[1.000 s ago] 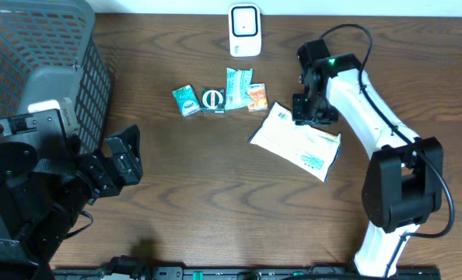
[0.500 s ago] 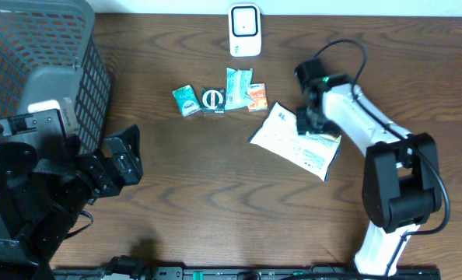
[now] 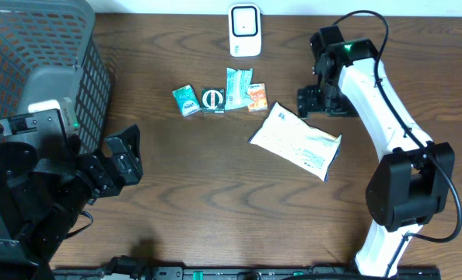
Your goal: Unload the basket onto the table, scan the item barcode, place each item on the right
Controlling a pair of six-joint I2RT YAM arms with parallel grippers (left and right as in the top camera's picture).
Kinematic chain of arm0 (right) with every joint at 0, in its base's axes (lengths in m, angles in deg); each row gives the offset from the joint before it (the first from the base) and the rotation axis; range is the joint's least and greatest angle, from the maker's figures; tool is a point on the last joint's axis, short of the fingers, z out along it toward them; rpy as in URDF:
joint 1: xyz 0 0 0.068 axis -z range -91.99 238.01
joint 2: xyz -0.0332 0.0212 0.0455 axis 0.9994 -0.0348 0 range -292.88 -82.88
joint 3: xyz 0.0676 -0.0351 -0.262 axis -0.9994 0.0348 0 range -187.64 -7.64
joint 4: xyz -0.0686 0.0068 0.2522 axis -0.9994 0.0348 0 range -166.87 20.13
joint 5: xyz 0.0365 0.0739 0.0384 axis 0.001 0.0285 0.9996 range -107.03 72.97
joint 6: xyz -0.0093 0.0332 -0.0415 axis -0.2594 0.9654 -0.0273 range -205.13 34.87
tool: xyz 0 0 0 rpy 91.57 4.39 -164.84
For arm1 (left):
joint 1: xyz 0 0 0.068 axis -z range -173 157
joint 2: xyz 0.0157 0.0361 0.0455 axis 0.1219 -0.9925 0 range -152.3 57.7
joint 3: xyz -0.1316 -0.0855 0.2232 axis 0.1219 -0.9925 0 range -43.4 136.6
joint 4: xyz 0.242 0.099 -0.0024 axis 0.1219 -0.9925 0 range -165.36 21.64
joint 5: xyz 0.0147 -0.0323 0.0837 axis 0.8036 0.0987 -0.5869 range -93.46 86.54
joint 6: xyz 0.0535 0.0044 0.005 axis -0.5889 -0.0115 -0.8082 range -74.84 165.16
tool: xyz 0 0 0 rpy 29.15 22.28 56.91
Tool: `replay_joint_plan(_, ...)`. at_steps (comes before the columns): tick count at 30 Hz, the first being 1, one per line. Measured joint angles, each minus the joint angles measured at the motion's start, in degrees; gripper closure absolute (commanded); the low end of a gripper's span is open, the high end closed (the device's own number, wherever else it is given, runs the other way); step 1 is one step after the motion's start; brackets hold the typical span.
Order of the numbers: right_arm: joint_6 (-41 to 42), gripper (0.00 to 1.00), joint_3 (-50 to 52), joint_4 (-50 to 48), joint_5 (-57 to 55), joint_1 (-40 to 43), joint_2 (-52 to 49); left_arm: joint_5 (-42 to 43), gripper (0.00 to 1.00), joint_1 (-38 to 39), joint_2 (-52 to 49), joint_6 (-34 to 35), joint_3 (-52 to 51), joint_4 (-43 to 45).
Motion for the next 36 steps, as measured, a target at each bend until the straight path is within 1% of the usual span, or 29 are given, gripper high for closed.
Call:
replay_joint_plan(1, -0.24, 0.12, 0.44, -0.28, 0.83, 0.0, 0.0, 0.0, 0.02, 0.0, 0.0, 0.0, 0.0, 0.0)
replay_joint_plan(2, -0.68, 0.26, 1.01, -0.42, 2.1, 0.0, 0.0, 0.0, 0.02, 0.0, 0.0, 0.0, 0.0, 0.0)
replay_joint_plan(3, -1.05, 0.35, 1.49, -0.46, 3.26, 0.0, 0.0, 0.0, 0.02, 0.0, 0.0, 0.0, 0.0, 0.0)
replay_joint_plan(5, -1.31, 0.62, 2.49, -0.44, 6.21, -0.02, 0.0, 0.0, 0.02, 0.0, 0.0, -0.02, 0.0, 0.0)
replay_joint_plan(6, -1.49, 0.68, 3.13, -0.46, 7.89, -0.09, 0.0, 0.0, 0.02, 0.0, 0.02, 0.0, 0.0, 0.0)
replay_joint_plan(8, -1.4, 0.7, 4.96, -0.55, 10.8, -0.48, 0.0, 0.0, 0.02, 0.0, 0.0, 0.0, 0.0, 0.0)
replay_joint_plan(10, -1.4, 0.7, 7.61, -0.63, 12.41, -1.44, 0.0, 0.0, 0.02, 0.0, 0.0, 0.0, 0.0, 0.0)
replay_joint_plan(11, -1.4, 0.73, 9.18, -0.61, 12.9, -2.14, 0.0, -0.02, 0.02, 0.0, 0.0, 0.0, 0.0, 0.0)
replay_joint_plan(12, -1.44, 0.78, 11.1, -0.72, 13.07, -3.06, 0.0, 0.0, 0.02, 0.0, 0.0, 0.0, 0.0, 0.0)
replay_joint_plan(13, -1.6, 0.81, 12.7, -0.76, 13.09, -3.89, 0.0, 0.0, 0.02, 0.0, 0.0, 0.0, 0.0, 0.0)
replay_joint_plan(16, -1.01, 0.8, 17.88, -1.92, 12.39, -6.6, 0.0, 0.0, 0.02, 0.0, 0.02, 0.0, 0.0, 0.0)
replay_joint_plan(20, 0.81, 0.76, 21.66, -4.26, 10.16, -7.74, -0.02, 0.0, 0.02, 0.0, 0.0, 0.0, 0.0, 0.0)
replay_joint_plan(21, 1.22, 0.74, 21.92, -4.57, 9.27, -7.65, -0.02, 0.0, 0.02, 0.0, 0.0, 0.0, 0.0, 0.0)
replay_joint_plan(23, 2.62, 0.62, 22.12, -6.25, 6.78, -7.34, -0.02, 0.0, 0.02, 0.0, 0.0, 0.0, 0.0, 0.0)
replay_joint_plan(24, 3.3, 0.58, 22.14, -7.74, 5.4, -7.13, -0.02, 0.0, 0.02, 0.0, 0.0, 0.0, 0.0, 0.0)
replay_joint_plan(27, 5.05, 0.53, 22.25, -14.14, 0.63, -5.42, -0.02, 0.0, 0.02, 0.0, 0.0, 0.0, 0.0, 0.0)
replay_joint_plan(29, 5.68, 0.52, 22.18, -18.99, -1.55, -3.48, -0.02, 0.0, 0.02, 0.0, 0.0, 0.0, 0.0, 0.0)
replay_joint_plan(31, 6.03, 0.52, 21.2, -20.83, -2.47, -1.38, -0.02, 0.0, 0.02, 0.0, 0.0, 0.0, 0.0, 0.02)
replay_joint_plan(32, 6.1, 0.5, 20.24, -20.68, -2.49, -0.31, -0.02, 0.0, 0.02, 0.0, 0.0, 0.0, 0.0, 0.0)
replay_joint_plan(34, 6.19, 0.44, 16.98, -18.86, -1.29, 1.7, -0.04, 0.0, 0.02, 0.0, 0.0, 0.0, 0.0, 0.02)
replay_joint_plan(35, 6.27, 0.4, 14.53, -17.75, -0.02, 2.89, -0.04, 0.0, 0.02, 0.0, 0.0, 0.0, 0.0, 0.0)
replay_joint_plan(36, 6.19, 0.39, 12.79, -17.07, 1.05, 3.65, -0.04, 0.0, 0.02, 0.0, 0.0, 0.0, 0.0, 0.02)
